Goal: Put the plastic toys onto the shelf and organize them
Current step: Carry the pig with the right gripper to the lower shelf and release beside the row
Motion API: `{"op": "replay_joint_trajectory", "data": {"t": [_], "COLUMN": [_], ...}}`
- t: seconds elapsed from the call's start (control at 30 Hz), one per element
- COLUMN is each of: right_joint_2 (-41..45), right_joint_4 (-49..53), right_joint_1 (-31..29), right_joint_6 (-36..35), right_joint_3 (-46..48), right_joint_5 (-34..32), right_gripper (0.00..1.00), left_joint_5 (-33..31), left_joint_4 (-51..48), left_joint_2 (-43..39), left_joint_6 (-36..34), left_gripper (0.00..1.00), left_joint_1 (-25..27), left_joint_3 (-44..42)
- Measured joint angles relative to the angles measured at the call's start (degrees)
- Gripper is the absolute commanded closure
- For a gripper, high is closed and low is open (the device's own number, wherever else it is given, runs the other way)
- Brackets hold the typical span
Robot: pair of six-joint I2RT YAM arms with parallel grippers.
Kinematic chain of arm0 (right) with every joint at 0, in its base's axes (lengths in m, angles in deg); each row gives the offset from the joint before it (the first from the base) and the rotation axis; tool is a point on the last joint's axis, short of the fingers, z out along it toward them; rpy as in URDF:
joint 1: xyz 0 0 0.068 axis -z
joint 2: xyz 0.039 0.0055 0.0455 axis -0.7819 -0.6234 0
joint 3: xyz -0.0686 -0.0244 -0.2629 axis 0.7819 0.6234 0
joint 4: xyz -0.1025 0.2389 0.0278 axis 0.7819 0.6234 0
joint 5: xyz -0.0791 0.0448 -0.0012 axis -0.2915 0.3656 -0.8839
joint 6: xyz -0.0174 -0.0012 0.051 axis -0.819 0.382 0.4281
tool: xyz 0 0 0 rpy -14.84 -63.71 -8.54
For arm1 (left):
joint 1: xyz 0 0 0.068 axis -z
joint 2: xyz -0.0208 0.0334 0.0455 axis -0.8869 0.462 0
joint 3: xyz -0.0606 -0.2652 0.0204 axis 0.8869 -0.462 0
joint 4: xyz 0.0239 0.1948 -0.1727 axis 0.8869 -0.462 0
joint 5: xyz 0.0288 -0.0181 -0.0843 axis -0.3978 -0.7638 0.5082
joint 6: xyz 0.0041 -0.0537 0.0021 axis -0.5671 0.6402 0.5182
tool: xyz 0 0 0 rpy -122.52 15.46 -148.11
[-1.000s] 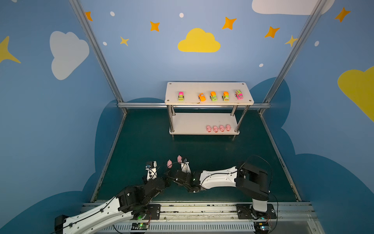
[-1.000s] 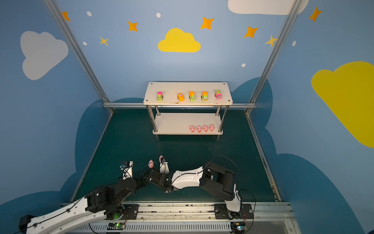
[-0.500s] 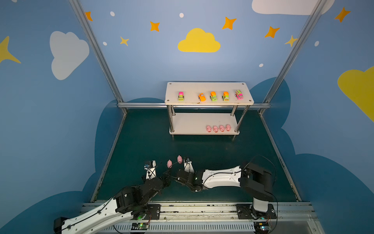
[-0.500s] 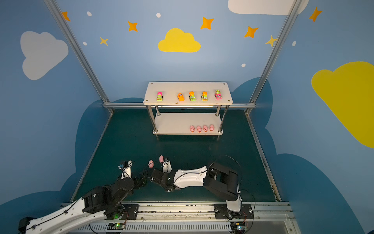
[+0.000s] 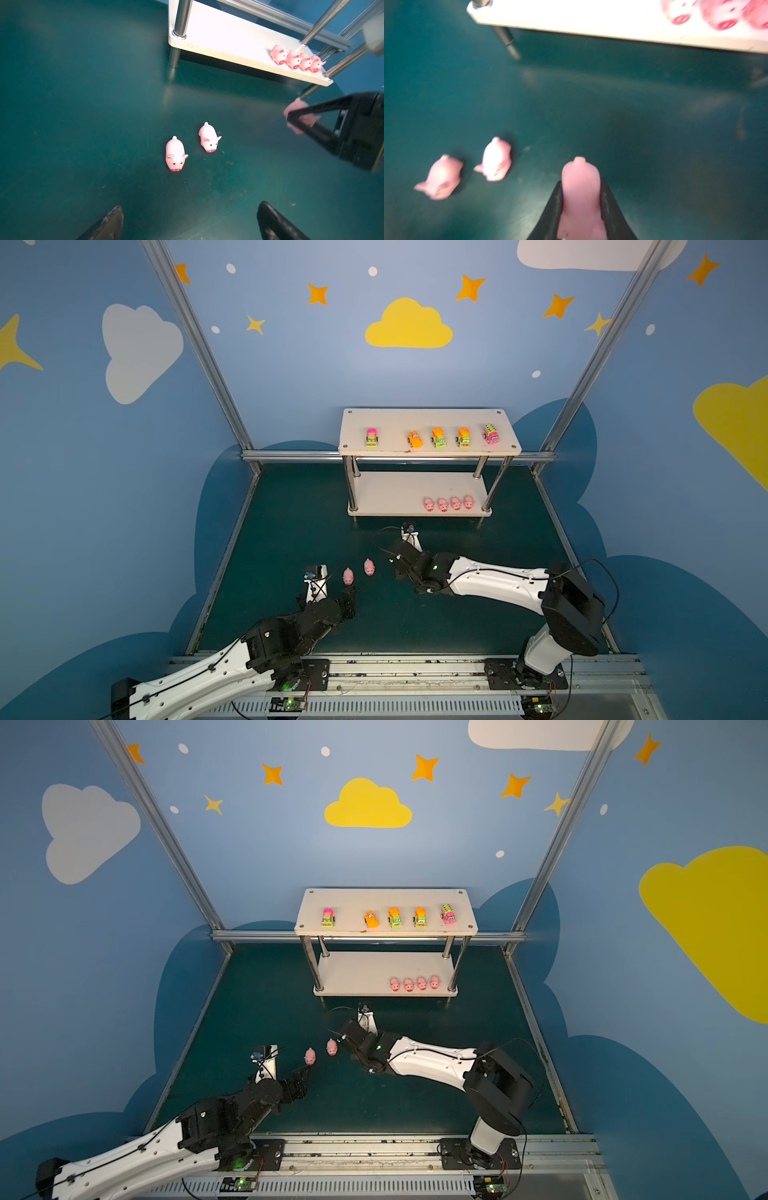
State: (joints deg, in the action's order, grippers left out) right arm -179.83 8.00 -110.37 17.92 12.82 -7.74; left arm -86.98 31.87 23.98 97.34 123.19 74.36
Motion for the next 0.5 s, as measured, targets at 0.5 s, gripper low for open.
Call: {"op": "replay_joint_trajectory", "data": {"t": [0.5], "right_joint_2": [-10.1], "right_joint_4": [-5.3], "right_joint_1": [16.4], "right_joint_6": [-11.2], "right_joint_3": [-13.9], "right_joint_5": [8.8], "right_gripper": [0.74], "left_joint_5": [7.7], "left_joint_4": [12.0], "left_joint_2": [13.3], "left_joint_6": [-8.9], "left_gripper": [0.00], "left_joint_1": [-12.6], "left_joint_3": [3.6]}}
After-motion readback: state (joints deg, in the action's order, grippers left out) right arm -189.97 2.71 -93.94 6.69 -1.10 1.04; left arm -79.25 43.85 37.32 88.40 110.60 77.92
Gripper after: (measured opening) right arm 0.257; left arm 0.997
